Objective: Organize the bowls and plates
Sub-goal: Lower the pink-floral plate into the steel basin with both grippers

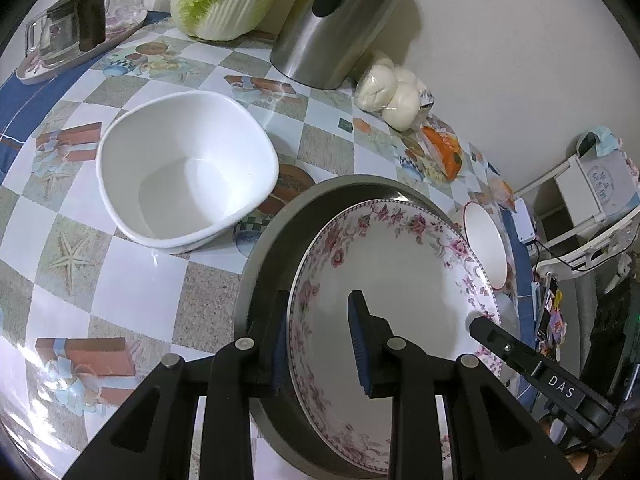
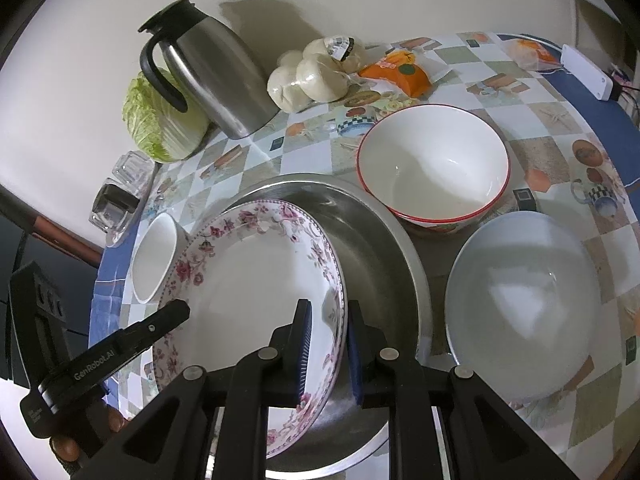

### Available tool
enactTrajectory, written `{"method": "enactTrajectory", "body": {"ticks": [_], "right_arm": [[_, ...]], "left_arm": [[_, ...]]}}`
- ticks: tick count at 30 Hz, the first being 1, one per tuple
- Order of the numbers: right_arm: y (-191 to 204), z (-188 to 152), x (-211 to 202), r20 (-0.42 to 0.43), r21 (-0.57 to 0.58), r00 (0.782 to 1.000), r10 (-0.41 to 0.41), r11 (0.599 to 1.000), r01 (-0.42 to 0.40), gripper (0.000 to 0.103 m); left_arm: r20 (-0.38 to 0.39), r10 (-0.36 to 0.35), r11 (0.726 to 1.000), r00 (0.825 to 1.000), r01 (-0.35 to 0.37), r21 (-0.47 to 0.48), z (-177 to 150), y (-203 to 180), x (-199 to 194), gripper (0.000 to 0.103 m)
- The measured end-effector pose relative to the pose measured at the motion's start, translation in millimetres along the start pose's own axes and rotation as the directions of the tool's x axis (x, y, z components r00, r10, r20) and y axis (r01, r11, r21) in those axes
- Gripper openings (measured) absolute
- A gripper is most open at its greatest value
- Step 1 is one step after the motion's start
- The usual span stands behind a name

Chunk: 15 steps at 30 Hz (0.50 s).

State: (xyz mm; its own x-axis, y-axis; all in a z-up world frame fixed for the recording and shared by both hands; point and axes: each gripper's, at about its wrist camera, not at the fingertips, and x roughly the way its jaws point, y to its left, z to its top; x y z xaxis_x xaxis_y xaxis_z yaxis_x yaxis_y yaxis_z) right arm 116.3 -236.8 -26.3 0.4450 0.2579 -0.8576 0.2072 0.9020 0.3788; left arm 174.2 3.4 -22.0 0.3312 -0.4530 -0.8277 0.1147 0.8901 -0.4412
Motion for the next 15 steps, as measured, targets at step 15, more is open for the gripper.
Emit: {"method": "enactTrajectory", "body": {"ticks": [15], "right_arm": [[-10.9,-2.0,17.2,-0.037,0.026,0.999,-0.027,0.999,0.028,0.018]], "left_arm": [[-0.030,0.046,0.999,0.998,-0.045,0.018,-4.0,0.5,19.0,0.028]]}}
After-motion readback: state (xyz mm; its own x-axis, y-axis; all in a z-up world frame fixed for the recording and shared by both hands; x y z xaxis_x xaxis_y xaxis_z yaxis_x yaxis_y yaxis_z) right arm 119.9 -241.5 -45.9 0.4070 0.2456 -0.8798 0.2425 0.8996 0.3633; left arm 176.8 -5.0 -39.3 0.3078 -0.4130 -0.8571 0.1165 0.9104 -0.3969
